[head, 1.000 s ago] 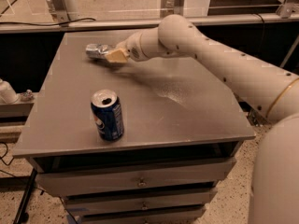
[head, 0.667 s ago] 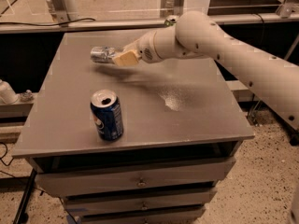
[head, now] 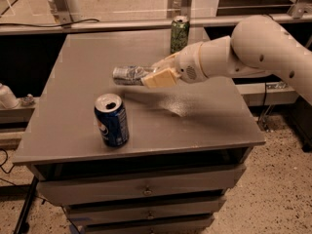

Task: Move redbull can near pepsi can

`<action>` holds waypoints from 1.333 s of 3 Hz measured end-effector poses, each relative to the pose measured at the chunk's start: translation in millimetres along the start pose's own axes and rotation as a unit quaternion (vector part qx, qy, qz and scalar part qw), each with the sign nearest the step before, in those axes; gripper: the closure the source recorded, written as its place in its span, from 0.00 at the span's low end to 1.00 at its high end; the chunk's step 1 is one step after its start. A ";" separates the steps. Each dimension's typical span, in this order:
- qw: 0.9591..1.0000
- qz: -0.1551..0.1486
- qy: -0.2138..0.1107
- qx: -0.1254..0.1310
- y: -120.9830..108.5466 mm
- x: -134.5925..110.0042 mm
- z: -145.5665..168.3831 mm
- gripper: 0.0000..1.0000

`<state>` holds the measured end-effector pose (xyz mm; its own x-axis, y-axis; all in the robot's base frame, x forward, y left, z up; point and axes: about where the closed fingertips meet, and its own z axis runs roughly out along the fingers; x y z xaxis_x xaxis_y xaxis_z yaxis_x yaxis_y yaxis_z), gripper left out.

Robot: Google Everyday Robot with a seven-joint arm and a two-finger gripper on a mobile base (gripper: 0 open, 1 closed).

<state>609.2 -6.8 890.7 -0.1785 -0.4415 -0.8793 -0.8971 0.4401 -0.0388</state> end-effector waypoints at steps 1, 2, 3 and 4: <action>1.000 0.009 0.005 -0.025 29.2 24.9 -34.3 1.00; 0.998 0.017 0.004 -0.055 57.4 44.9 -49.9 1.00; 0.996 0.024 0.006 -0.081 79.3 59.2 -58.2 1.00; 0.995 0.033 0.018 -0.097 91.6 69.6 -63.5 0.82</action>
Offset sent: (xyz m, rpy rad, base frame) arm -0.1240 -0.0495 -0.0326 0.0507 0.1279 0.1292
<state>489.0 -46.9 856.0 -0.2506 -0.4456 -0.8594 -0.9436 0.3110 0.1138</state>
